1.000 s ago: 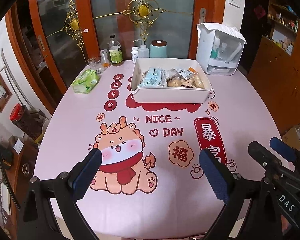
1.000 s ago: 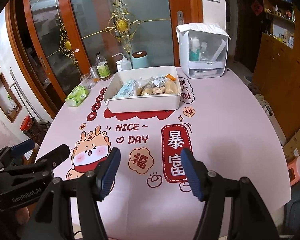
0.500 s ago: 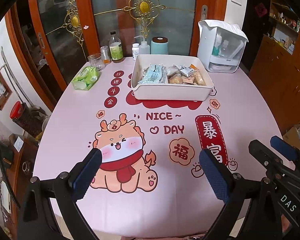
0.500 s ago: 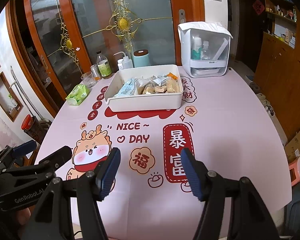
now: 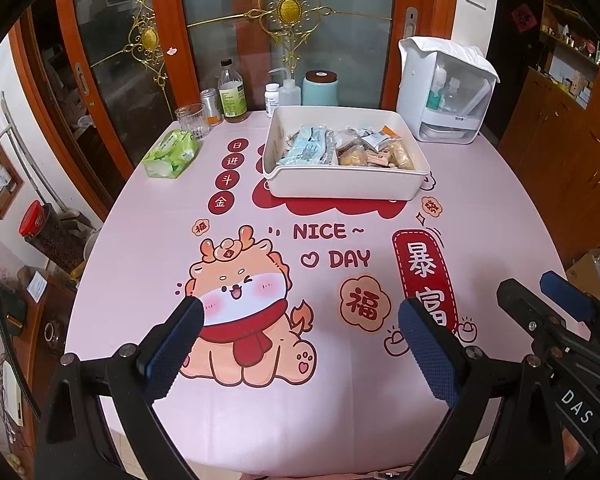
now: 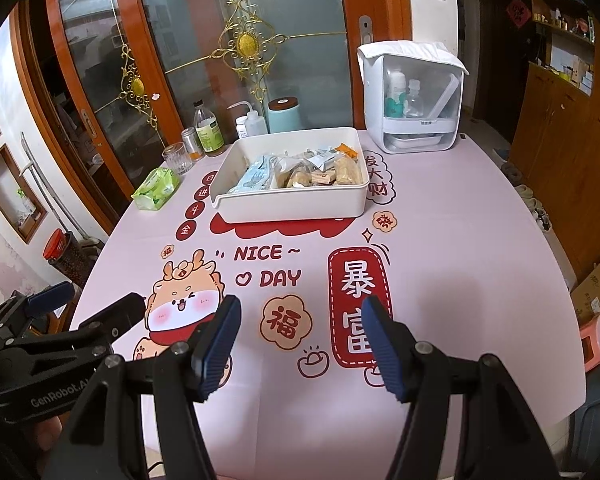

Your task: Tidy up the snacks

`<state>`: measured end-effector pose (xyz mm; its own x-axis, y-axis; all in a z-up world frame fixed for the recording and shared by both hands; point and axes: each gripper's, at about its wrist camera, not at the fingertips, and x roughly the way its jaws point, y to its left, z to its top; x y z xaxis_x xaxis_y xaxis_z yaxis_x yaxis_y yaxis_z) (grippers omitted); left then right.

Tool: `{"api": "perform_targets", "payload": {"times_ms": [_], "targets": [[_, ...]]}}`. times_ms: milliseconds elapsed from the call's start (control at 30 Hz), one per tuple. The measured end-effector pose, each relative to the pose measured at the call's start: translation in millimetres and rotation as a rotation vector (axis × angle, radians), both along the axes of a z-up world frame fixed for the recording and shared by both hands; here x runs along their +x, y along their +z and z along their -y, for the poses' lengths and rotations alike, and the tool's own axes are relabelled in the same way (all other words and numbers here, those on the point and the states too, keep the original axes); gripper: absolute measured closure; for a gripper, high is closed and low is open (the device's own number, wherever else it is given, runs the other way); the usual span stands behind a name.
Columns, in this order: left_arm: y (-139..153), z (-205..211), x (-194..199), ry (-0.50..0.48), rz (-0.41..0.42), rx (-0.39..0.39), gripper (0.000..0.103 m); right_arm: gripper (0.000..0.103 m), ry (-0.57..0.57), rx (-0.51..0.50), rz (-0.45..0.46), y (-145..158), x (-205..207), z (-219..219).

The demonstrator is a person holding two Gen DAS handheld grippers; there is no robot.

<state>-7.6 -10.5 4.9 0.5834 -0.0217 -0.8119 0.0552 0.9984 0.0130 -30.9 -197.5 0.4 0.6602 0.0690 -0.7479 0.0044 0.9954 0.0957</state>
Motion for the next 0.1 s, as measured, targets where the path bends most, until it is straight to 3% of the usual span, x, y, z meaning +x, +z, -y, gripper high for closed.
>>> {"api": "perform_targets", "payload": {"times_ms": [100], "targets": [[0.0, -0.4, 0.2, 0.0, 0.0, 0.0, 0.006, 0.04, 0.003, 0.002, -0.004, -1.3, 0.5, -1.1]]}}
